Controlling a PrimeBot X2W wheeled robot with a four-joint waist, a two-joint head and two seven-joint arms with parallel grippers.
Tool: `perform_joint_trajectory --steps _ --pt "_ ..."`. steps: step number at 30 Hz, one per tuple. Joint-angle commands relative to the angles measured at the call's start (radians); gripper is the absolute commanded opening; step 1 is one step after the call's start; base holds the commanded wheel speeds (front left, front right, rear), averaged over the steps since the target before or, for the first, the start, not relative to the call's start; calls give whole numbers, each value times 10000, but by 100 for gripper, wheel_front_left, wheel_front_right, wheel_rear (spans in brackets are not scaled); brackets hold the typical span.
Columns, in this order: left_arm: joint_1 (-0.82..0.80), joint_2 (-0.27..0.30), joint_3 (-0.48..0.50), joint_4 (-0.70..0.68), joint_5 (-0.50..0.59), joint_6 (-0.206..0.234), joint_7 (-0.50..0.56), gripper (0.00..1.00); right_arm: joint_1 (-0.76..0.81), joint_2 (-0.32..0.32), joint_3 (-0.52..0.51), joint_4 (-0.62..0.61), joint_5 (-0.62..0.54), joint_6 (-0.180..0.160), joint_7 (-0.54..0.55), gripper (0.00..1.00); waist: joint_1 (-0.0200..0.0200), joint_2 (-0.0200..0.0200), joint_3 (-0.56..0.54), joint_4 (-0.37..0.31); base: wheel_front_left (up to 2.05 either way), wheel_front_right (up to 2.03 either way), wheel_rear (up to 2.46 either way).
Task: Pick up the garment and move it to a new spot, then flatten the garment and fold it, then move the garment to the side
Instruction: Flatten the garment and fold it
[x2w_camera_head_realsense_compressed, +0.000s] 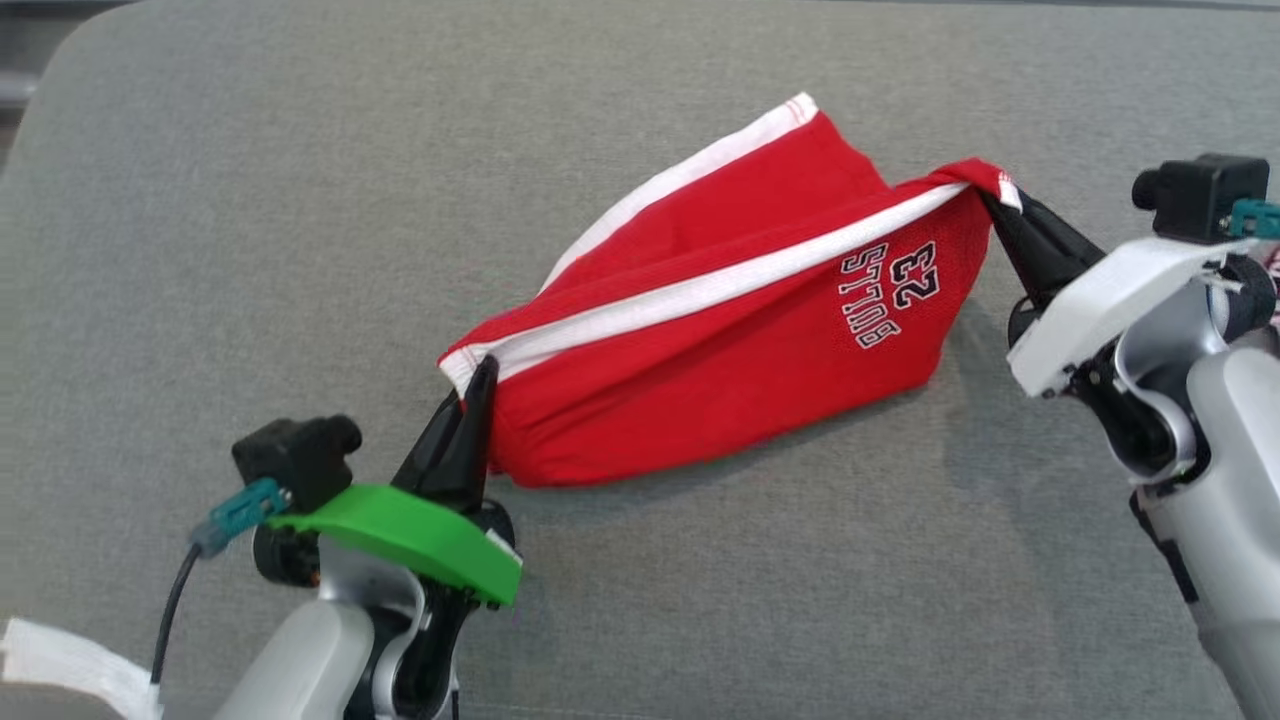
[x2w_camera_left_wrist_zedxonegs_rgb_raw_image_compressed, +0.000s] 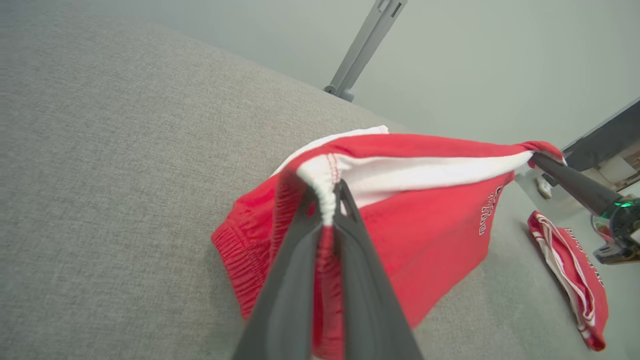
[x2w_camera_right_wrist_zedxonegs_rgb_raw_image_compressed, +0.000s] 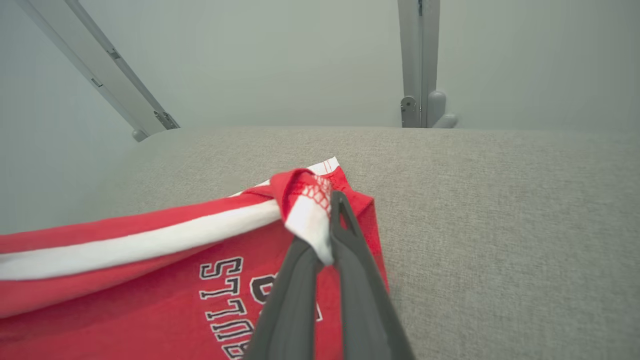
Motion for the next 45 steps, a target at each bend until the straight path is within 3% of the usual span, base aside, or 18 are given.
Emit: perform_joint_trajectory --steps 1,5,15,16,17,18,19,21,22,23,24,25,31,38,45 --pt "-484 -158 3 414 27 -76 15 0 -480 -92 36 378 -105 -13 98 0 1 -1 708 985 0 0 0" --pt "-1652 -755 -148 1784 -120 -407 73 0 -1844 -102 158 1600 -485 -14 254 0 1 -1 1073 1441 0 0 0" --pt "-3698 -1631 -558 4802 176 -1019 -23 0 -4100 296 290 4640 -1493 -16 75 0 1 -1 1603 2015 0 0 0" --pt "-3792 -1686 -614 5006 200 -1066 -58 0 -4201 332 299 4850 -1563 -14 -27 16 1 -1 1606 2040 0 0 0" --pt "-3883 -1763 -638 5207 179 -1086 -85 0 -4300 351 346 5029 -1631 -14 -134 41 1 -1 1609 2060 0 0 0" --pt "-3970 -1823 -683 5400 154 -1089 -62 1 -4379 401 386 5187 -1651 -14 -224 92 1 -1 1615 2068 0 0 0" --pt "-4053 -1861 -703 5555 161 -1116 -93 9 -4439 439 413 5326 -1668 -14 -324 100 1 -1 1623 2066 0 0 0" --pt "-4138 -1907 -721 5830 184 -1134 -219 37 -4524 483 470 5579 -1702 -14 -523 100 1 -1 1608 2046 0 0 0" --pt "-4138 -1907 -721 5830 184 -1134 -219 37 -4524 483 470 5579 -1702 -14 -523 100 1 -1 1608 2046 0 0 0" --pt "-4118 -1929 -752 5955 183 -1157 -265 47 -4561 530 487 5682 -1691 -14 -603 100 1 -1 1588 2026 0 0 0" --pt "-4110 -1950 -753 6046 148 -1157 -289 87 -4619 576 520 5765 -1664 -14 -655 100 1 -1 1568 1996 0 0 0" --pt "-4113 -1956 -746 6121 134 -1156 -331 100 -4683 587 573 5819 -1660 -13 -702 100 1 -1 1553 1958 0 0 0" --pt "-3873 -1713 -861 6397 443 -945 -615 100 -4723 440 1256 5671 -1365 -13 -300 100 1 -1 1258 1674 0 0 0" --pt "-3243 -1160 -1005 5434 893 -544 -1006 100 -4517 -312 2071 4771 -877 -14 597 100 1 -1 812 1508 0 0 0" --pt "-2323 -551 -1224 3416 2038 444 -1902 100 -4244 -1117 2304 4624 -1226 -11 1665 100 1 -1 857 1909 0 0 0"
